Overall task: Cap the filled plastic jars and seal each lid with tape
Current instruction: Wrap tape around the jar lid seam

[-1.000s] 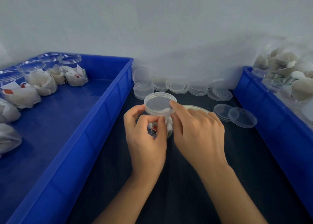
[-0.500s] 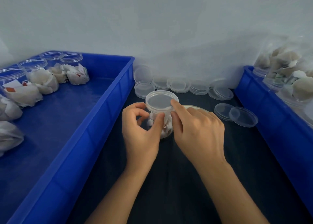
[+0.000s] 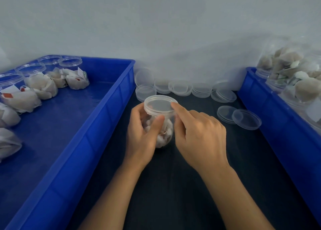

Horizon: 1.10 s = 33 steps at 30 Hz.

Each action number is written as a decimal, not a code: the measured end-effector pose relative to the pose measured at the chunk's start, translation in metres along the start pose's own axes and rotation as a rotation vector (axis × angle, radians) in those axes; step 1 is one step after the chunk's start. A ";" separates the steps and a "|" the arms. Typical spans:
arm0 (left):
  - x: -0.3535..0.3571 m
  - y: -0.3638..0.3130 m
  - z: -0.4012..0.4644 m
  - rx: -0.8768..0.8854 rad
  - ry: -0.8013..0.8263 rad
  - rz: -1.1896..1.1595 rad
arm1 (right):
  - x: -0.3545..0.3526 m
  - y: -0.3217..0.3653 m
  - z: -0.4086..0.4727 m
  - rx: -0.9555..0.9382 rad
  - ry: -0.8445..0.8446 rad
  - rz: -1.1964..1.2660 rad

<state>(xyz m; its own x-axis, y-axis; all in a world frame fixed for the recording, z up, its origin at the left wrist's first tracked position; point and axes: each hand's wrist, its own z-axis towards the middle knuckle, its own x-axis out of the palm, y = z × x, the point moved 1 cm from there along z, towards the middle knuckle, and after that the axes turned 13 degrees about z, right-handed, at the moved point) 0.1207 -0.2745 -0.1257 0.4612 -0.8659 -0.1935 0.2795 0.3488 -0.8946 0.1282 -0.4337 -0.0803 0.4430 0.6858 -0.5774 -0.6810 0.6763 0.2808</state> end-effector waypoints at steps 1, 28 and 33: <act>0.000 -0.001 -0.002 -0.004 -0.032 0.002 | -0.001 0.001 0.000 0.007 0.012 0.010; 0.003 -0.015 -0.006 -0.104 -0.023 0.023 | -0.015 0.000 0.004 0.206 0.134 0.078; 0.004 -0.014 -0.004 -0.160 0.074 -0.077 | -0.019 -0.008 0.001 0.391 0.226 0.301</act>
<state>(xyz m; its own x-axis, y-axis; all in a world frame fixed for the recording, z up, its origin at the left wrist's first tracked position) 0.1148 -0.2845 -0.1156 0.3785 -0.9140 -0.1460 0.1717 0.2243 -0.9593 0.1256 -0.4521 -0.0708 0.0958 0.8187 -0.5661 -0.4717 0.5381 0.6985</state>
